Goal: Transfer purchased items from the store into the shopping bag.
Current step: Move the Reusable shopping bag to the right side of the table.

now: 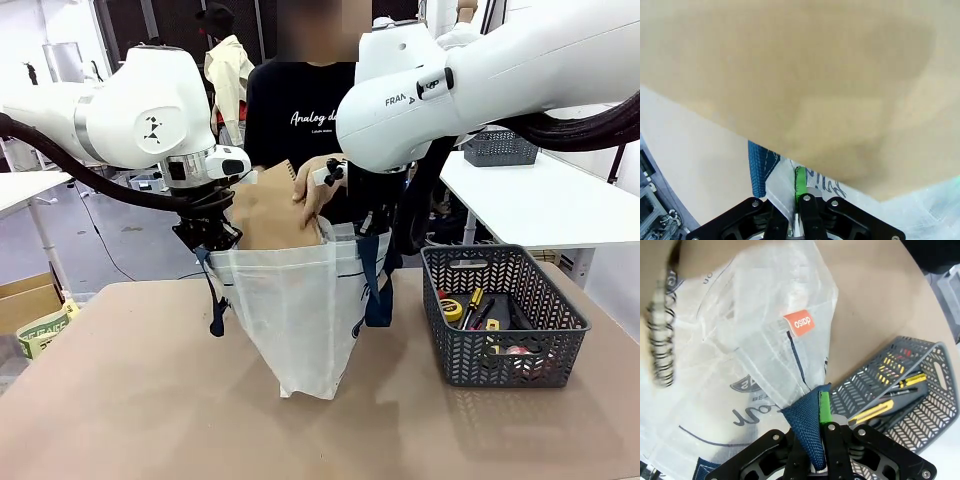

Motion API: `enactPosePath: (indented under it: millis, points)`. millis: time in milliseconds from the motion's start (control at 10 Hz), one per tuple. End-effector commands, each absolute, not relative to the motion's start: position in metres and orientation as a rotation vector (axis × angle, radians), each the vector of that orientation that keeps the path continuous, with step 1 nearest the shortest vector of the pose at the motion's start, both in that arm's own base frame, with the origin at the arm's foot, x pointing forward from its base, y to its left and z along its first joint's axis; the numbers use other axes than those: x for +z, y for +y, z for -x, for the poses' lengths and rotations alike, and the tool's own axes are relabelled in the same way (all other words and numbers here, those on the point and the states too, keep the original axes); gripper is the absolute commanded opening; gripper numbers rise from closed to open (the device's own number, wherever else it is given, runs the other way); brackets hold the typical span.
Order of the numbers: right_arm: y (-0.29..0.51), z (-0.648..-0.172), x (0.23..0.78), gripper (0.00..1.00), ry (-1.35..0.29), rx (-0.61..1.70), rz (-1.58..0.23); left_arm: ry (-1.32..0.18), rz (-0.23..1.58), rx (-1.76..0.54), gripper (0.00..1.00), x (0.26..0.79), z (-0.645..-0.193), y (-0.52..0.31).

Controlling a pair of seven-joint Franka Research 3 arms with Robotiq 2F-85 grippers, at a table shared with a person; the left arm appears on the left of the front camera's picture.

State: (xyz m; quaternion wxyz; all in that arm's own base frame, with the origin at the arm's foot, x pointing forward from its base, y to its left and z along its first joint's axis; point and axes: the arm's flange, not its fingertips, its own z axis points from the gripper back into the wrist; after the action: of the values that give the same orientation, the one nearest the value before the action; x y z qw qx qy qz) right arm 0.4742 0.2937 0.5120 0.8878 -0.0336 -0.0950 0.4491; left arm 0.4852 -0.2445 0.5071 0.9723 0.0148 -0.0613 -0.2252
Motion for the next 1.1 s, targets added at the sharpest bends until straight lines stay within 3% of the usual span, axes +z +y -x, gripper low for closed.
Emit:
enactPosePath:
  millis: [0, 1000]
  points:
    - [0.2933, -0.4744, 0.5115, 0.0, -0.196, 0.933, 0.07, -0.125, -0.03, -0.454, 0.0, 0.5075, -0.4854, -0.2441]
    - [0.2933, -0.4744, 0.5115, 0.0, -0.196, 0.933, 0.07, -0.125, -0.03, -0.454, 0.0, 0.5075, -0.4854, -0.2441]
